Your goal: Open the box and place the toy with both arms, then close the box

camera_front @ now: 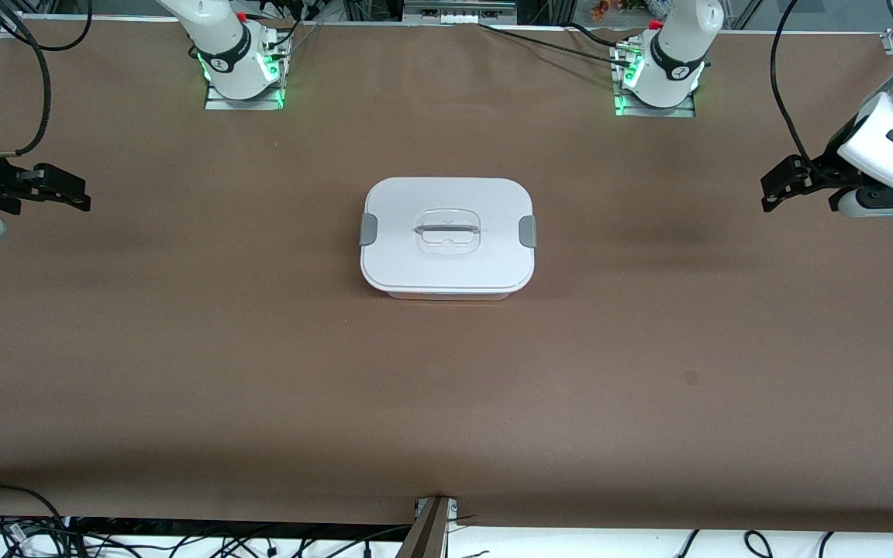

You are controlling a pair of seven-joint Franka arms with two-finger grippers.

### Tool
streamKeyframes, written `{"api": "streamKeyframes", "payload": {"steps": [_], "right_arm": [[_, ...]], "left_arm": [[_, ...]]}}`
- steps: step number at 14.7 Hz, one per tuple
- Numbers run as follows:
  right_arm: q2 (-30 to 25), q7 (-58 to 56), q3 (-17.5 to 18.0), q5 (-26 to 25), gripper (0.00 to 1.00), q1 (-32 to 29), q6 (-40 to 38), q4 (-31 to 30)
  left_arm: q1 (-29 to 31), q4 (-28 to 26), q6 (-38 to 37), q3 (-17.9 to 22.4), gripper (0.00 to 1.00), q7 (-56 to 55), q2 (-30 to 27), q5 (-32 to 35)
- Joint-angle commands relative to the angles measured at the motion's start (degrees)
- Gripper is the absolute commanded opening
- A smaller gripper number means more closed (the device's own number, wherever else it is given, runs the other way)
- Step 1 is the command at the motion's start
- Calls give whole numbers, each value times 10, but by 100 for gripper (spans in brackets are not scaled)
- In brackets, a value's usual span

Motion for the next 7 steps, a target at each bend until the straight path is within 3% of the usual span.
{"api": "streamKeyframes", "payload": {"steps": [1,7], "right_arm": [[1,4,-2,9,100,7,0,4],[1,4,-2,9,100,6,0,4]], "left_arm": [[-3,15,-1,3,100,18,7,-7],[-4,25,-15,-1,100,18,17,-8]]}}
